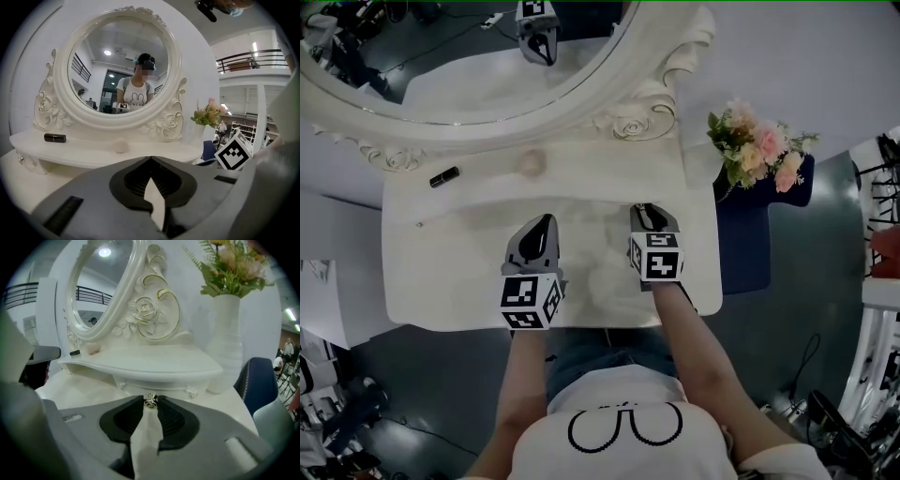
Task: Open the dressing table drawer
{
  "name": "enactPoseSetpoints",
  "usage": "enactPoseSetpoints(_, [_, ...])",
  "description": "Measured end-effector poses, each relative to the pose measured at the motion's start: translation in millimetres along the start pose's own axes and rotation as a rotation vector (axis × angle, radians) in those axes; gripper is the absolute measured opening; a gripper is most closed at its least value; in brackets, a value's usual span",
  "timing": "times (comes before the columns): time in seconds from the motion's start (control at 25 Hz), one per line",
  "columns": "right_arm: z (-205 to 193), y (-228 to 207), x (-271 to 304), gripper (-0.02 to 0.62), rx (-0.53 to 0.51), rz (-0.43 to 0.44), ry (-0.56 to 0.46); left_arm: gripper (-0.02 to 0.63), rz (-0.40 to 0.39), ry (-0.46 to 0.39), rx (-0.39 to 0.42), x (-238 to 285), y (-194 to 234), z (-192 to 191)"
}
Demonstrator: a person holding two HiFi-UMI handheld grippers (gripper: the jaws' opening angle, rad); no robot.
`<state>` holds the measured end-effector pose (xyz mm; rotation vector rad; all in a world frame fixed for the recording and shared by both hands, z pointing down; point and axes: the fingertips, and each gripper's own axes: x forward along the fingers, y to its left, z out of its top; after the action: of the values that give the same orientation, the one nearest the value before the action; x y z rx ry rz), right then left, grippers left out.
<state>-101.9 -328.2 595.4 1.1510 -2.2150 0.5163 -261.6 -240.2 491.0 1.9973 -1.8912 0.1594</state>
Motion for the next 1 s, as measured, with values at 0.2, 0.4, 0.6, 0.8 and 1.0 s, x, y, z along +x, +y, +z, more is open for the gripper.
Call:
enactPoseSetpoints(0.2, [-8, 4, -10, 0.092, 0.001, 0.002, 0.009, -0.002, -0.016, 0.007, -0.002, -4, -3, -5])
enactPoseSetpoints(0.4, [-17, 9, -18, 0.092, 0.01, 0.005, 0.018, -0.002, -0.038, 0.001, 0.003, -5, -7, -5])
enactPoseSetpoints(0.6, [-31, 12, -32, 0.092, 0.012, 0.004, 0.03, -0.002, -0.06, 0.0, 0.007, -9, -13, -6])
enactPoseSetpoints(0.8, [-43, 14, -45, 0.092, 0.014, 0.013, 0.044, -0.002, -0.078, -0.001, 0.013, -12, -17, -9])
enactPoseSetpoints(1.0, [-54, 16, -56, 0.093, 0.009, 0.017, 0.062, -0.002, -0.1, -0.003, 0.016, -13, -23, -12])
